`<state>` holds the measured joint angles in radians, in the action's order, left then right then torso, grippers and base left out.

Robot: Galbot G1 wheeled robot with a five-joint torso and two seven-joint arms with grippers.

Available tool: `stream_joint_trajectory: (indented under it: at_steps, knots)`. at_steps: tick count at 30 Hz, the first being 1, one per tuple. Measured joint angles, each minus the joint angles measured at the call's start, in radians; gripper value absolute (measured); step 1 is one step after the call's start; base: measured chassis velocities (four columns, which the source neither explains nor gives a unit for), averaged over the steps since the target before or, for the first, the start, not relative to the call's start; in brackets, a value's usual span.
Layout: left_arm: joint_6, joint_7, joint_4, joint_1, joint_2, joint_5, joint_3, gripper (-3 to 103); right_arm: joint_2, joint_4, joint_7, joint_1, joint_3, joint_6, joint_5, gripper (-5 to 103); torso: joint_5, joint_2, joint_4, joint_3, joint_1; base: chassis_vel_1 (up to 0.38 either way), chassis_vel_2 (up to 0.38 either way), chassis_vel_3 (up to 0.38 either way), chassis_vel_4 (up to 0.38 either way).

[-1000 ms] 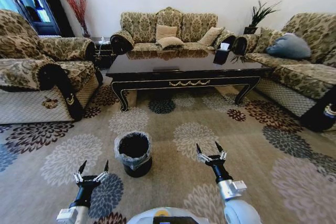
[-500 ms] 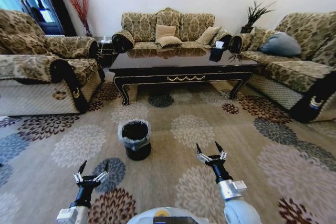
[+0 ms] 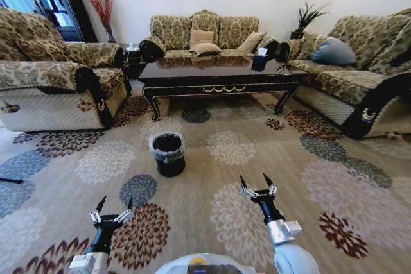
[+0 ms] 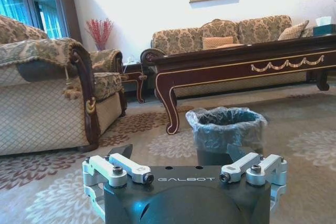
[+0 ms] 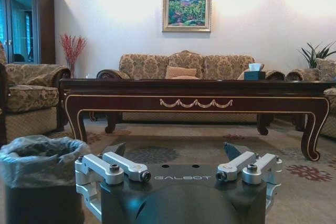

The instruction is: Move to the front of the table and pick up the trash from the floor, then place it into the trash bin.

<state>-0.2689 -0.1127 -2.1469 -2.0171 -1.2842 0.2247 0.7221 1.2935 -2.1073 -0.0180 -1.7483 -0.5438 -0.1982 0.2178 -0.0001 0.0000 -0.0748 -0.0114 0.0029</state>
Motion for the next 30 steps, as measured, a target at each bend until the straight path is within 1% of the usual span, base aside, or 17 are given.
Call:
stream_joint_trajectory:
  at_steps: [30]
  knots:
    - [0.0,0.0,0.0,0.0,0.0,0.0,0.0,100,0.0,0.0,0.0,0.0,0.0,0.0,0.0,100,0.0,0.0,-0.0001,0.0,0.0,0.223,-0.228,-0.23,0.233]
